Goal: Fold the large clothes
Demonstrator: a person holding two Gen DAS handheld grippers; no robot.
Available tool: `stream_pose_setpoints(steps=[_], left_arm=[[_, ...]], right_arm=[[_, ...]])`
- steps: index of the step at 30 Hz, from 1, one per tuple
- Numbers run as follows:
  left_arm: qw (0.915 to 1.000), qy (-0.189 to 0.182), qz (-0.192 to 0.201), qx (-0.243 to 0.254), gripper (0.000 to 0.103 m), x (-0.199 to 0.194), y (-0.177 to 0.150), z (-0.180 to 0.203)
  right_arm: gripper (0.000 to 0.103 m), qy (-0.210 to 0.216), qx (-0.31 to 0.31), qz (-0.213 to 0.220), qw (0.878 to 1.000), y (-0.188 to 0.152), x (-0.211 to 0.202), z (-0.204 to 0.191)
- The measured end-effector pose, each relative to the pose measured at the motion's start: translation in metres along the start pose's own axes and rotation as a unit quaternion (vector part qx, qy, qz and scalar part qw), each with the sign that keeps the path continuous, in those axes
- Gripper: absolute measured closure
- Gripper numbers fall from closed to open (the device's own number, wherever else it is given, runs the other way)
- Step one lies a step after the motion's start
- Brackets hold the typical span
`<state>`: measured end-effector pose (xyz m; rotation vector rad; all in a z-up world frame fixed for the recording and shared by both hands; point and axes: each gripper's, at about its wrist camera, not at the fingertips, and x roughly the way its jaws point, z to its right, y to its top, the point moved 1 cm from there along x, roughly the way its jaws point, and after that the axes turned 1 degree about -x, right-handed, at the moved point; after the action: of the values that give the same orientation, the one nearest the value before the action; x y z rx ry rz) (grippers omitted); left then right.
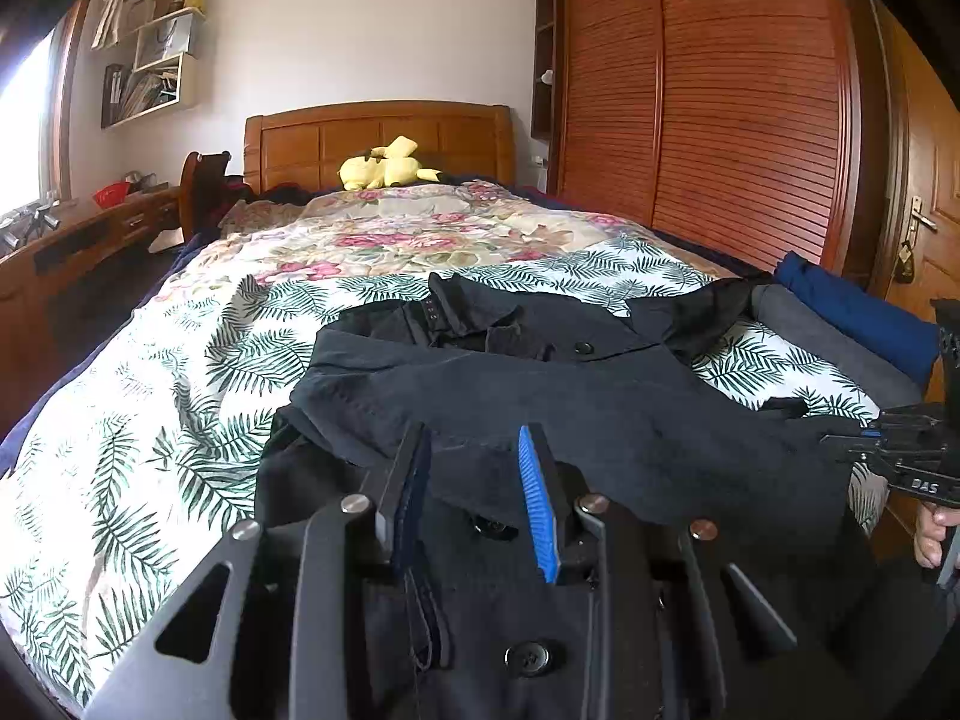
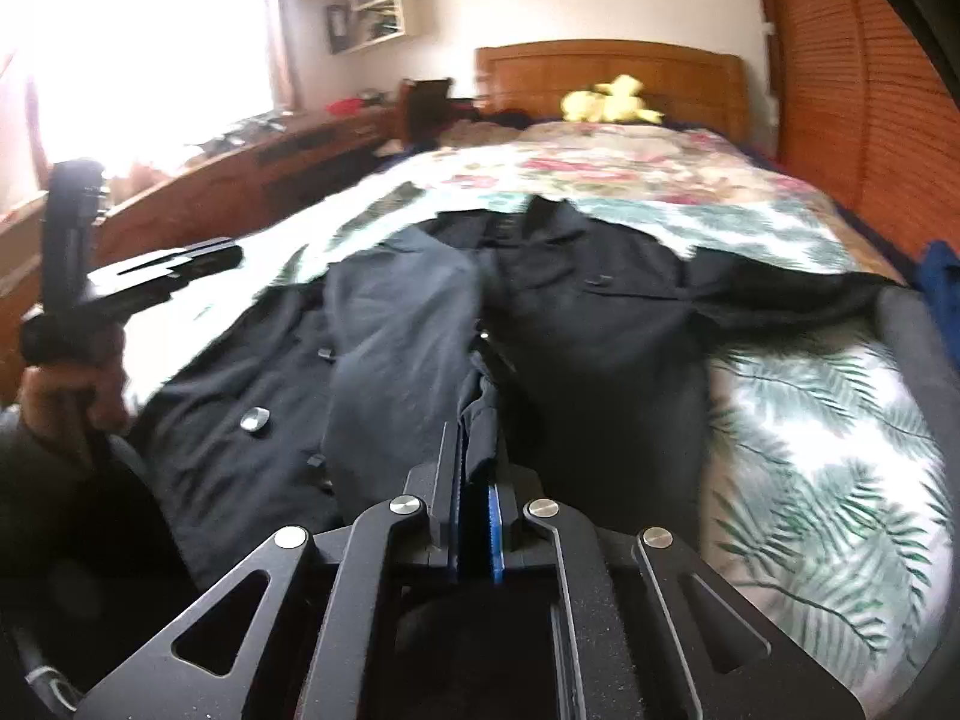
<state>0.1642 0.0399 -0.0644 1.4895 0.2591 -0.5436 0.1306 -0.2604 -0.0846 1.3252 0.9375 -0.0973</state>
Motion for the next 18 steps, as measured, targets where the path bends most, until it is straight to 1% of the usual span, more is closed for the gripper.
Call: stream_pose_setpoints(steps=[2, 4, 5, 7, 9, 10, 11, 14, 18], left_arm=[[1.0000, 0.004, 0.001, 0.003, 0.074, -0.001, 0.000, 0.000], [1.0000, 0.004, 0.004, 0.005, 0.074, -0.002, 0.000, 0.001], [1.0000, 0.003, 0.004, 0.005, 0.074, -0.003, 0.000, 0.001], [1.0000, 0.001, 0.005, 0.005, 0.074, -0.003, 0.000, 0.002], [1.0000, 0.001, 0.005, 0.006, 0.074, -0.004, 0.000, 0.003], [1.0000, 0.001, 0.005, 0.006, 0.074, -0.004, 0.000, 0.003], [1.0000, 0.001, 0.006, 0.007, 0.074, -0.004, 0.000, 0.004], [0.9999, 0.002, 0.005, 0.011, 0.074, -0.003, -0.002, 0.006], [0.9998, 0.004, 0.001, 0.017, 0.074, 0.001, -0.005, 0.011]], right_arm=[[0.099, -0.031, -0.005, -0.010, 0.999, -0.004, 0.001, 0.007], [0.099, -0.072, -0.008, -0.022, 0.997, -0.007, 0.006, 0.016], [0.099, -0.078, -0.010, -0.024, 0.997, -0.009, 0.007, 0.020], [0.090, -0.101, -0.015, -0.026, 0.994, -0.010, 0.011, 0.025], [0.065, -0.127, -0.021, -0.026, 0.991, -0.009, 0.015, 0.029], [0.058, -0.132, -0.023, -0.023, 0.991, -0.008, 0.015, 0.030], [0.050, -0.133, -0.024, -0.016, 0.991, -0.006, 0.016, 0.031], [0.049, -0.124, -0.028, -0.004, 0.992, -0.002, 0.018, 0.030], [0.049, -0.073, -0.039, -0.005, 0.997, 0.009, 0.035, 0.022]])
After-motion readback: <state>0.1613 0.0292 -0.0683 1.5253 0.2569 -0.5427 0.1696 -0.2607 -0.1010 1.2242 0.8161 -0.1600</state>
